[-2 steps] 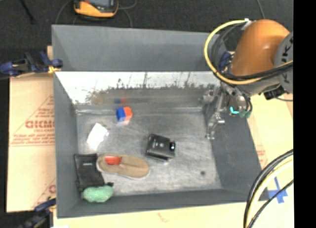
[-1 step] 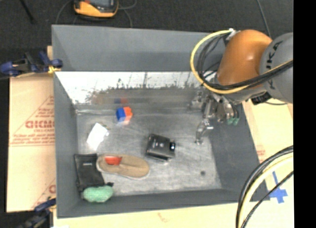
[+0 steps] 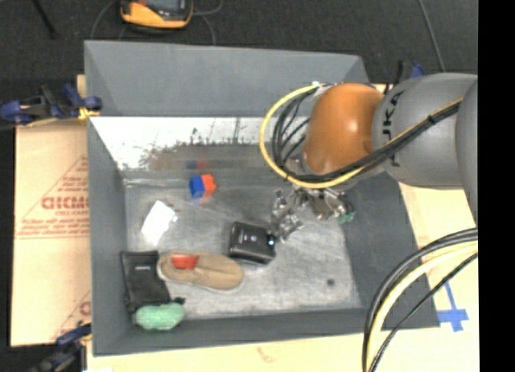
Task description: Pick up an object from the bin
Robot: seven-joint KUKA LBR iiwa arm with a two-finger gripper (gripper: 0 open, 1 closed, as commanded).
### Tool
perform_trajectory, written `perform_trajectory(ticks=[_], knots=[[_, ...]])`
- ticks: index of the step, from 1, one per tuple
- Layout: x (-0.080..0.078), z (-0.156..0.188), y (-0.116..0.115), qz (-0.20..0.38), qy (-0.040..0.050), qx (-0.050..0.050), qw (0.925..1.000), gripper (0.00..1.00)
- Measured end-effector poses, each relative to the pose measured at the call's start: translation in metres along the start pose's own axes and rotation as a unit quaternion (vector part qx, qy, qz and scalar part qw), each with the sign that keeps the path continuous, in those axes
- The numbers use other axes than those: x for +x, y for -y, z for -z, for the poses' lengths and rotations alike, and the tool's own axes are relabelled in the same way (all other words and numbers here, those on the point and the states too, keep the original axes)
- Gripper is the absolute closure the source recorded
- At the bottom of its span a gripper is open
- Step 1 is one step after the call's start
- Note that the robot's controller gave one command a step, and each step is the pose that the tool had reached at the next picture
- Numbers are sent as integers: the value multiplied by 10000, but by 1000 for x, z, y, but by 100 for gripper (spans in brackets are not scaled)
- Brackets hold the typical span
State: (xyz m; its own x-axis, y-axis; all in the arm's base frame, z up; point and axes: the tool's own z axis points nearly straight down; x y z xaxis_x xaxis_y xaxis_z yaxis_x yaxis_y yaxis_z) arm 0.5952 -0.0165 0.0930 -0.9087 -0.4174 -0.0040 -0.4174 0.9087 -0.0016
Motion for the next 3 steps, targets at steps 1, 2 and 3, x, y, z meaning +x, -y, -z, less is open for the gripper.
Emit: perform_trajectory(ticks=[1,2,3], knots=[[0,0,0,5,-2,1,10000,0],[0,0,0,6,-2,2,10000,0],[1,-18,-55,1362,32,33,9907,100]])
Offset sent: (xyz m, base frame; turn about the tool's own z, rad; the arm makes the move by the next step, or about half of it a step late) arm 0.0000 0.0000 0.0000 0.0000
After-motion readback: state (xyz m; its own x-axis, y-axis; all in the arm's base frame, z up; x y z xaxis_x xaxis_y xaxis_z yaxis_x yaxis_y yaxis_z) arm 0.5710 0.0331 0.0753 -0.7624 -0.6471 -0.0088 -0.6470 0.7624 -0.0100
